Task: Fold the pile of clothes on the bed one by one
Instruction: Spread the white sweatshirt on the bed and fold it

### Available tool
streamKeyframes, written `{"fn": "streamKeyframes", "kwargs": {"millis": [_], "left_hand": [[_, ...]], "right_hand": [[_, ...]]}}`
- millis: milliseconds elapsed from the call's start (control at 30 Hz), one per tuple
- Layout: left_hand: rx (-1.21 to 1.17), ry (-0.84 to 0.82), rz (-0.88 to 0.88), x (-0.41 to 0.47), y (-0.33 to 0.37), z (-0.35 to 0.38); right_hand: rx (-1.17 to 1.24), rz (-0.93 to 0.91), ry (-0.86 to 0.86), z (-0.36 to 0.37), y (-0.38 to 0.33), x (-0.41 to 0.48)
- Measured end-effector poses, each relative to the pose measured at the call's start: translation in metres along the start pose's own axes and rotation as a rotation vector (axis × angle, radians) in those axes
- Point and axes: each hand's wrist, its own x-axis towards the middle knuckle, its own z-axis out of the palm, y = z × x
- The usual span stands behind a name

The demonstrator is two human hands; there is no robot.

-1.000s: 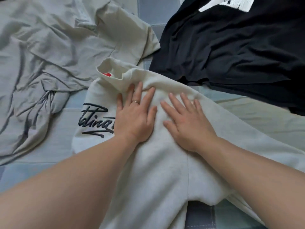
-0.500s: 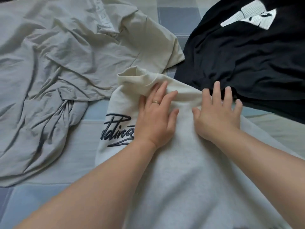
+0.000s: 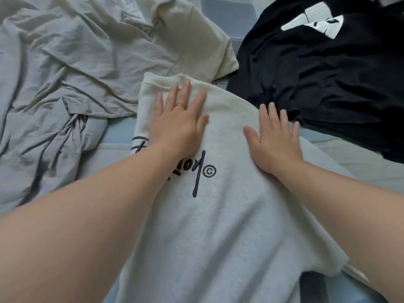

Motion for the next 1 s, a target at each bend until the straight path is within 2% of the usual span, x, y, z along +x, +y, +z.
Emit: {"fn": "streamKeyframes", "kwargs": {"millis": [67,133,233,300,467,533,600,700,833,1000], "left_hand": [[-0.030,-0.016,-0.011,-0.032,0.010,0.004],[-0.073,-0.046,-0.019,-0.070,0.021,0.006],[-0.129,-0.099,-0.037,-0.123,0.037,0.005],[-0.111,-0.165,-0.022,-0.153,0.044,0.004],[-0.134,-0.337,-0.023,-0.217,0.062,-0.013],[-0.131,-0.384,-0.017,-0.243,0.073,-0.021],[-0.135,-0.372,-0.034,-0.266,0.081,-0.028],[-0.177,-0.335,-0.081,-0.306,0.088,-0.035],[-0.104,-0.320,-0.052,-0.377,0.079,-0.040],[-0.072,-0.312,-0.014,-0.452,0.055,-0.048]], "right_hand": [[-0.027,-0.061,0.052,-0.004,0.000,-0.023],[-0.015,-0.228,0.062,-0.005,0.001,-0.062],[0.028,-0.389,-0.073,0.002,0.008,-0.123],[0.030,-0.351,-0.161,0.009,0.021,-0.149],[-0.018,0.063,-0.325,0.001,0.094,-0.186],[-0.045,0.132,-0.367,-0.011,0.115,-0.203],[-0.004,0.128,-0.283,-0.020,0.118,-0.225],[0.148,0.022,-0.164,-0.024,0.099,-0.271],[0.332,-0.112,-0.250,-0.005,0.056,-0.349],[0.343,-0.092,-0.392,0.032,0.017,-0.439]]}}
